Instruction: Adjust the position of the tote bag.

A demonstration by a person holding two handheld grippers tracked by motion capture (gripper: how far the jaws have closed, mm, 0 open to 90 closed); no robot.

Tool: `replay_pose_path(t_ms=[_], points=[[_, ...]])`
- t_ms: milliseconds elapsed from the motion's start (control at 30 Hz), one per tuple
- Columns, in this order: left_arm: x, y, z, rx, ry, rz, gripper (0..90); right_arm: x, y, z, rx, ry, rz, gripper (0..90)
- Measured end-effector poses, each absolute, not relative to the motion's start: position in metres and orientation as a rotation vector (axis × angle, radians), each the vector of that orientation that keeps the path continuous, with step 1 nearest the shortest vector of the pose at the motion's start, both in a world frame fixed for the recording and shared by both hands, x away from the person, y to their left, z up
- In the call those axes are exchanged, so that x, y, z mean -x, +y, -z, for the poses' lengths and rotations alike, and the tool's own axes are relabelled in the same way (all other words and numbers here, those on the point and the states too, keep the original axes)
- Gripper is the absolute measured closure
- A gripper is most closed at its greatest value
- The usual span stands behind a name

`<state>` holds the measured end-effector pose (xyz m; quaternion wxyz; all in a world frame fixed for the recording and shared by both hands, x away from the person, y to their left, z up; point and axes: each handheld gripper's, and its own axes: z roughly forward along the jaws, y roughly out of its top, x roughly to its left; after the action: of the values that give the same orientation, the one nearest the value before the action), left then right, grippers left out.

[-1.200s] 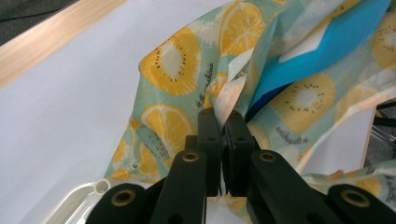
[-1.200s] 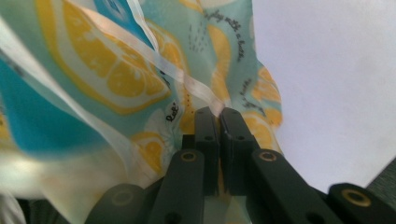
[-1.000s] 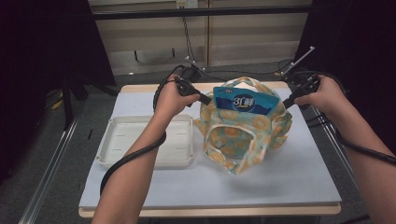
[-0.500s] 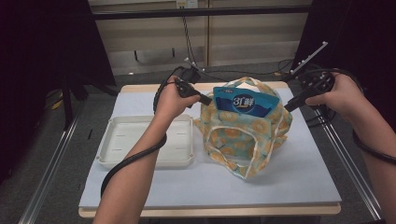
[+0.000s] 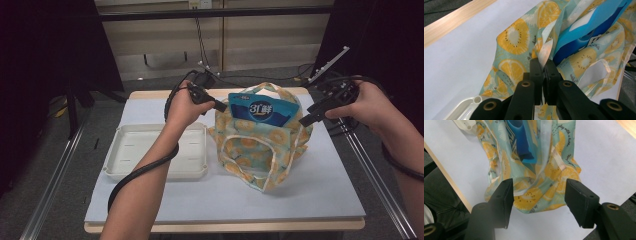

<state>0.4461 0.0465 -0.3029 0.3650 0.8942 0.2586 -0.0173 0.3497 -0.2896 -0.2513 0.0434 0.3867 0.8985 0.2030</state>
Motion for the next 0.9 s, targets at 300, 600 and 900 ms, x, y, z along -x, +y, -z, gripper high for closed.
replay_pose_path(t_ms=[300, 600, 900], points=[[-0.446, 0.048, 0.308, -2.289, 0.671, 0.052, 87.4, -0.353, -0.295, 0.268, -1.260, 2.681, -0.677, 61.2], [-0.447, 0.047, 0.313, -2.272, 0.686, 0.061, 87.4, -0.357, -0.293, 0.284, -1.326, 2.645, -0.686, 79.8], [-0.453, 0.052, 0.321, -2.262, 0.709, 0.057, 88.2, -0.367, -0.304, 0.298, -1.394, 2.604, -0.701, 86.6]])
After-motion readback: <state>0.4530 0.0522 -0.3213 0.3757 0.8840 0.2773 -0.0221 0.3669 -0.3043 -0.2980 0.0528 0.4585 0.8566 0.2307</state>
